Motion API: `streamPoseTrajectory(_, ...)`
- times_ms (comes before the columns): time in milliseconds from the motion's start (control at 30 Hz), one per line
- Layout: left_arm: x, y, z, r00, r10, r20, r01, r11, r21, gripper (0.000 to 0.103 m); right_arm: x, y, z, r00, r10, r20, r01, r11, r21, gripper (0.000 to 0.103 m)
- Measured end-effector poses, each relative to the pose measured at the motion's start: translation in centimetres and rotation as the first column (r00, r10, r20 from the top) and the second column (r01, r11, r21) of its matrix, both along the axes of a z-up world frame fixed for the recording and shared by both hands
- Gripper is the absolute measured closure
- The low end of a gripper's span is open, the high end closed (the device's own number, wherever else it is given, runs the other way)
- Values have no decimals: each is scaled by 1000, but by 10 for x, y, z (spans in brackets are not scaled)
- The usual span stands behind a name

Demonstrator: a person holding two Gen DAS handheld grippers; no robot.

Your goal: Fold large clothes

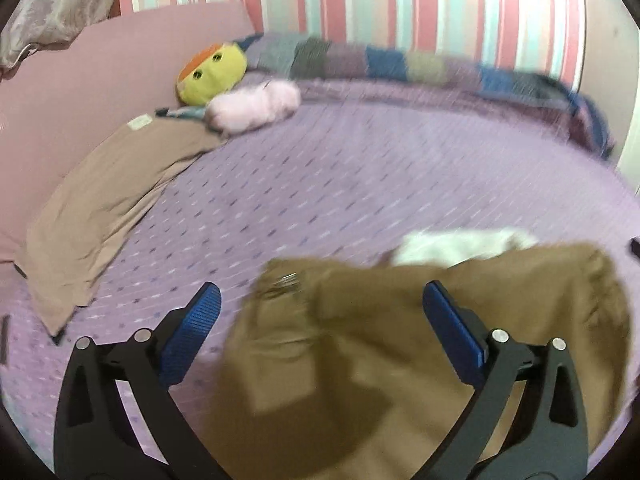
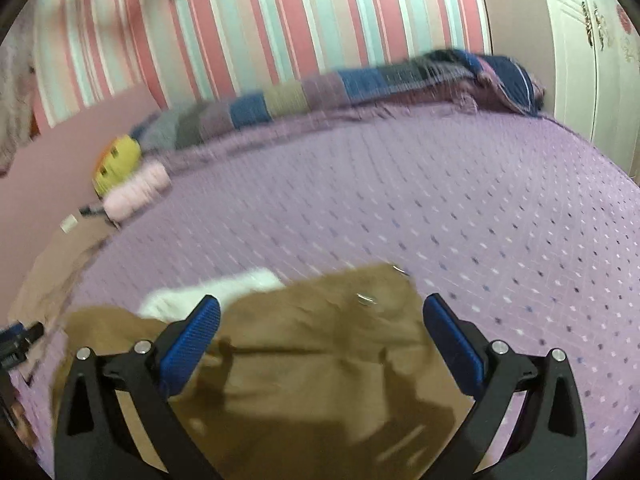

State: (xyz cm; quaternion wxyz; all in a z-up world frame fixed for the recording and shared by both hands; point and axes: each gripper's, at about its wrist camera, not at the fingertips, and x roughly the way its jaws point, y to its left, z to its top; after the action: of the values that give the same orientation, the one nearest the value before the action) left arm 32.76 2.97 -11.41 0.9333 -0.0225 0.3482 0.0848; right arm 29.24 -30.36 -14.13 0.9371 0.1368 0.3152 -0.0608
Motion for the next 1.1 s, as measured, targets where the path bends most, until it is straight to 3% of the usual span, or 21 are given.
streamPoseTrajectory(67, -1, -17, 3, 999, 11, 31, -10, 999, -33, 3, 1, 19, 6, 999, 10, 31, -10, 1000, 16, 2)
streamPoseTrajectory(267, 28, -47, -16, 999, 54, 1, -54, 987, -149, 3, 18, 72, 5, 995, -6, 98, 9, 1000, -24, 2)
streamPoseTrajectory(433, 59, -62, -55, 997, 69, -22, -69, 998, 17, 3, 37, 83, -17, 999, 12, 46, -7, 995, -102, 2)
streamPoseTrajectory(533, 72, -62, -68, 997, 72, -8, -70, 990, 118, 3, 46, 79, -24, 999, -7, 42, 13, 989, -146, 2)
streamPoseTrajectory(800, 100, -50, -84, 995, 97, -1, -96, 982, 163, 3, 84, 65, -52, 1000, -17, 2, 17, 978, -206, 2)
streamPoseTrajectory(1100, 119, -47, -102, 996, 91, -6, -90, 987, 132, 3, 118, 55, -75, 1000, -19, -25, 13, 975, -223, 2)
